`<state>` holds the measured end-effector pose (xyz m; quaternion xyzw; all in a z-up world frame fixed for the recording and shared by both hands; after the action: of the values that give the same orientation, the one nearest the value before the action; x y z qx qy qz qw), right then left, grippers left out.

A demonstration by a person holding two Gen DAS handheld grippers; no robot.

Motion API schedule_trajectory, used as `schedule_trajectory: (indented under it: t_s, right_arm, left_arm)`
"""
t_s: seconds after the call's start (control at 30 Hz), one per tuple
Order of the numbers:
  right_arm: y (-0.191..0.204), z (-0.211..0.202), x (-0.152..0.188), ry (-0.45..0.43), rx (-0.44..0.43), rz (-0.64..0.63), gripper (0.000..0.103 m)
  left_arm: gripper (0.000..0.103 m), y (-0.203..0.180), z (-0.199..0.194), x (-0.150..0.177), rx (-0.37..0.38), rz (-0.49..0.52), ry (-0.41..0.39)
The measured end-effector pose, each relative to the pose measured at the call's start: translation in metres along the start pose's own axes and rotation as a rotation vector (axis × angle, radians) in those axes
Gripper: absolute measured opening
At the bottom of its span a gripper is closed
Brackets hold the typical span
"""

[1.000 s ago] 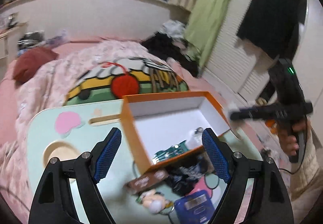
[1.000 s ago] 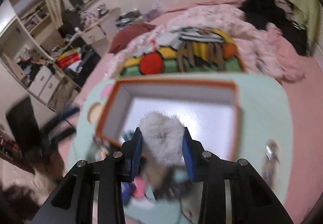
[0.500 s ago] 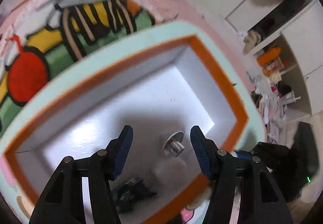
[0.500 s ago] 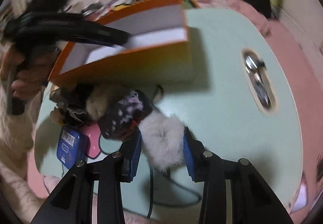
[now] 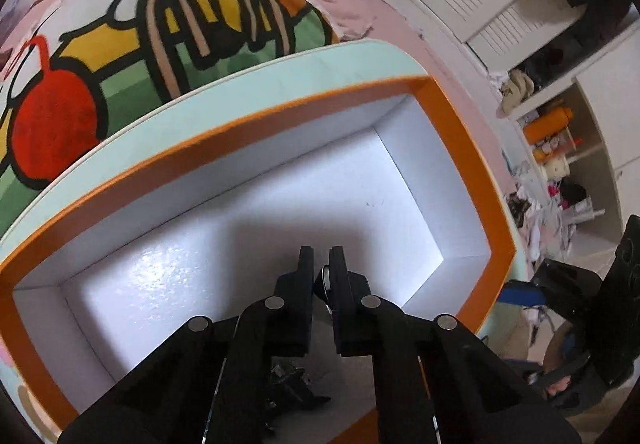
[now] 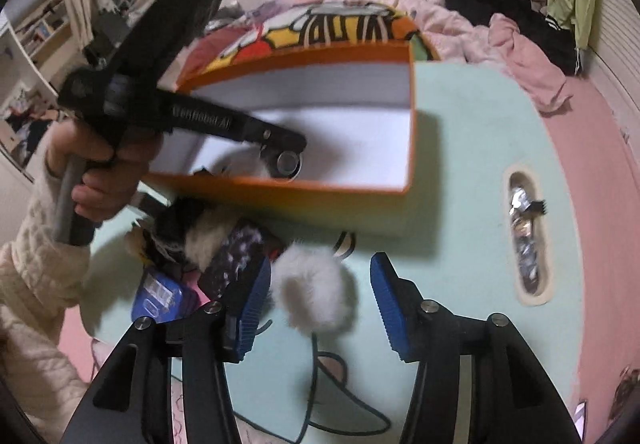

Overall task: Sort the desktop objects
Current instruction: 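Reach into the orange box and grasp the teal toy car with the right gripper, then lift the teal toy car out of the orange box with the right gripper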

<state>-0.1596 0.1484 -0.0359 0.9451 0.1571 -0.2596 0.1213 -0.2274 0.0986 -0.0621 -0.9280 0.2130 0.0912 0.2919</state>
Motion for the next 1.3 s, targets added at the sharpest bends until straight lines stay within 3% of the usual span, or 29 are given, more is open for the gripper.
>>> schedule_trajectory:
  t_s: [0.1,0.27,0.33,0.4,0.57,0.63,0.7,0.77,0.8,0.87,0.93,1.0,1.1,1.23,1.3]
  right_arm:
    - [-0.002,-0.012,-0.013,-0.029,-0.016,-0.012,0.052]
    - [0.016,-0.036,-0.045,-0.056,-0.116,-0.058,0.052]
    - [0.021,-0.032,-0.059,-0.019,-0.143,-0.055,0.052]
    - [0.03,-0.016,-0.071,0.083,-0.176,-0.037,0.052]
    - [0.074,0.042,-0.089,0.395,-0.37,-0.003,0.049]
    - [0.087,0.058,-0.085,0.472,-0.358,-0.032,0.049]
    - [0.101,0.077,-0.078,0.55,-0.293,-0.085,0.05]
    - [0.111,0.086,-0.073,0.595,-0.264,-0.126,0.053]
    - [0.117,0.09,-0.071,0.617,-0.263,-0.137,0.059]
    - [0.129,0.1,-0.061,0.675,-0.252,-0.163,0.065]
    - [0.133,0.111,-0.054,0.704,-0.215,-0.184,0.069]
    - [0.138,0.111,-0.052,0.687,-0.185,-0.214,0.069]
    - [0.137,0.108,-0.051,0.664,-0.138,-0.216,0.062]
    - [0.132,0.105,-0.052,0.673,-0.139,-0.192,0.058]
    - [0.127,0.102,-0.058,0.667,-0.138,-0.178,0.058]
  left_arm:
    - [0.008,0.002,-0.015,-0.01,0.059,-0.032,-0.084]
    - [0.008,-0.001,-0.1,-0.005,0.127,-0.041,-0.305]
    - [0.008,0.007,-0.134,0.016,0.117,-0.062,-0.386]
    - [0.008,0.016,-0.149,0.044,0.096,-0.095,-0.431]
    - [0.008,0.054,-0.15,0.135,0.048,-0.238,-0.436]
    - [0.008,0.062,-0.144,0.165,0.021,-0.248,-0.454]
    - [0.008,0.061,-0.137,0.185,0.058,-0.277,-0.477]
    - [0.008,0.056,-0.13,0.194,0.109,-0.288,-0.49]
    - [0.008,0.051,-0.122,0.197,0.125,-0.279,-0.48]
    - [0.008,0.042,-0.104,0.193,0.111,-0.263,-0.443]
    - [0.009,0.041,-0.085,0.19,0.06,-0.237,-0.392]
    - [0.019,0.042,-0.066,0.18,0.006,-0.207,-0.356]
    - [0.025,0.032,-0.063,0.173,0.037,-0.179,-0.376]
    - [0.026,0.033,-0.07,0.176,0.003,-0.176,-0.389]
    - [0.036,0.039,-0.078,0.179,-0.029,-0.184,-0.407]
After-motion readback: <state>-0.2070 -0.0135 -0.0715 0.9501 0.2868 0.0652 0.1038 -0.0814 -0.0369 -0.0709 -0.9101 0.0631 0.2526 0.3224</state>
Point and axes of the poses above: each gripper's, at about its wrist camera, not at the fingertips, and z roughly the way its jaws point, y to its left, x to its underside, the point moved 10 cm from there along z, roughly the way its jaws point, and after that the axes turned 9 degrees about x, right-handed, at the moved point
